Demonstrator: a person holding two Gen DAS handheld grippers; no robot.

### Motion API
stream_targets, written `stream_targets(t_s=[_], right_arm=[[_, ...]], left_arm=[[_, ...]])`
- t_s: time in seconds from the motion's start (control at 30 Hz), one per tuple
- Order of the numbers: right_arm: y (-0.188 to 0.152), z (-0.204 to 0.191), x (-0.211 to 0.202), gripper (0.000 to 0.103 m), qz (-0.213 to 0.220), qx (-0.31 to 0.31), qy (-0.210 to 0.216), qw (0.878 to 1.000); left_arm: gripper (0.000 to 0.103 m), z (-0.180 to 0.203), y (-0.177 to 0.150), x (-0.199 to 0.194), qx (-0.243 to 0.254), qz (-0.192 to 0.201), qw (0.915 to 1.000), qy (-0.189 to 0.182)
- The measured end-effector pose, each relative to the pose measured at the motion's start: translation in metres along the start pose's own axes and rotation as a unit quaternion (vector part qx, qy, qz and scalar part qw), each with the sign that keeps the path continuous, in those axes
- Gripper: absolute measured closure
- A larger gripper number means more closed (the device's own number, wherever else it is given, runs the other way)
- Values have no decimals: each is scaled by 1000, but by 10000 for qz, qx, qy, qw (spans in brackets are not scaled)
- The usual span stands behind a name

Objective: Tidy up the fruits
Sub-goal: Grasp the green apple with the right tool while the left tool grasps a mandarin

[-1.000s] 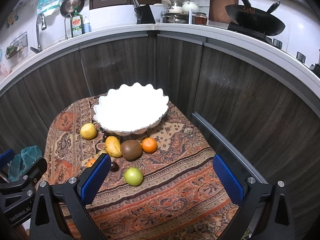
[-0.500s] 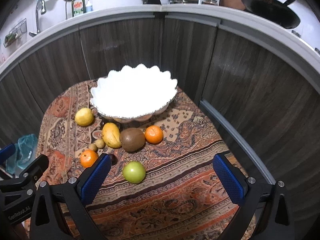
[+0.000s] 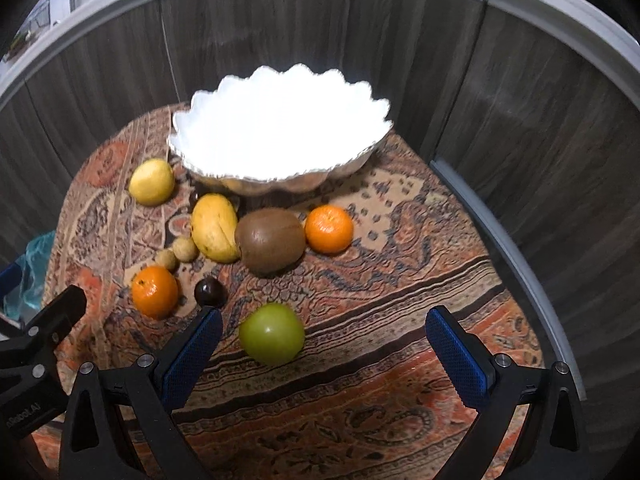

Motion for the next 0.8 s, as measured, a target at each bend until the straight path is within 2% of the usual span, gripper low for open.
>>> stream_targets(t_s=[0.23, 0.6, 0.8], right_arm=[[-2, -13, 29, 11, -325, -92, 131, 9993], [-9, -26, 59, 25, -650, -197, 342, 9971], [-12, -34, 68, 52, -706, -195, 678, 9950]], left_arm=[[0, -6, -8, 26, -51, -261, 9996, 36], [0, -11, -11, 41, -103, -426, 9990, 51], [0, -9, -12, 44, -101, -453, 9989, 42]])
Point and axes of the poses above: each gripper's, at about its wrist camera, not at the fingertips, and x roughly the way its jaws point, z to its right, y to its top, the point moved 5 cm from there along x, roughly the way its jaws point, and after that the axes turned 12 degrees about -x, right-handed, at the moved point
